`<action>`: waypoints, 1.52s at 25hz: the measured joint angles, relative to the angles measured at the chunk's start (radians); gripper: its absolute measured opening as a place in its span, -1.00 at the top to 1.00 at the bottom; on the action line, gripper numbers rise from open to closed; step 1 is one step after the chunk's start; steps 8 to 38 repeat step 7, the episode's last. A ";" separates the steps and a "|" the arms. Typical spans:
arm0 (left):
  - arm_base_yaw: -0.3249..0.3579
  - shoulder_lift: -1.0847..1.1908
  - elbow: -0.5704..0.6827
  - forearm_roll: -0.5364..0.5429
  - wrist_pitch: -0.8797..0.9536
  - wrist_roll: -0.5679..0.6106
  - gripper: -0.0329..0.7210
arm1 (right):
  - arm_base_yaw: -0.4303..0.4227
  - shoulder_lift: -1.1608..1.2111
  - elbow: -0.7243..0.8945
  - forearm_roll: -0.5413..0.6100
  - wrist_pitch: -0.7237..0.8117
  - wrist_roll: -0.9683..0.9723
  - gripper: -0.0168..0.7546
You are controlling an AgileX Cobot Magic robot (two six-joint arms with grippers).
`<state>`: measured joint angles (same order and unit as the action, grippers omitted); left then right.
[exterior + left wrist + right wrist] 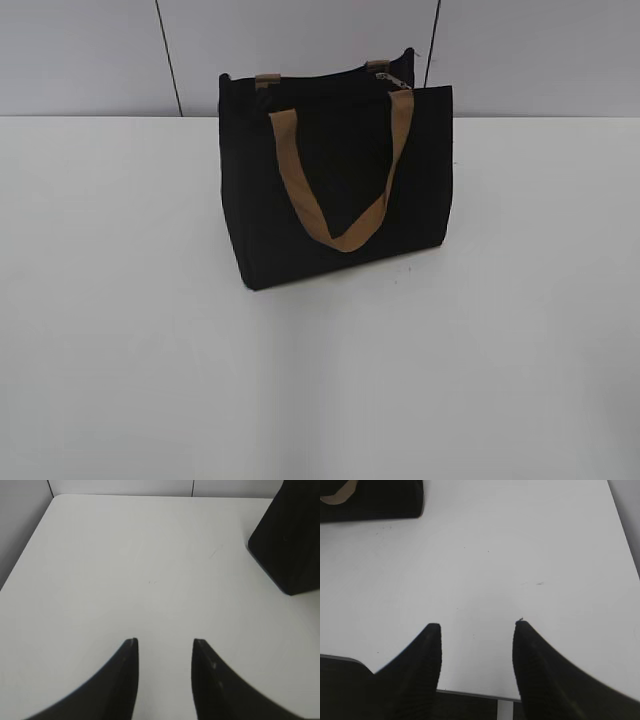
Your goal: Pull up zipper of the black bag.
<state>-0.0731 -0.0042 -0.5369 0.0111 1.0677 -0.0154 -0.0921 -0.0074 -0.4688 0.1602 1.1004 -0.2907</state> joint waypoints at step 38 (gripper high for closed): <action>0.000 0.000 0.000 0.000 0.000 0.000 0.22 | 0.000 0.000 0.000 0.000 -0.001 0.000 0.02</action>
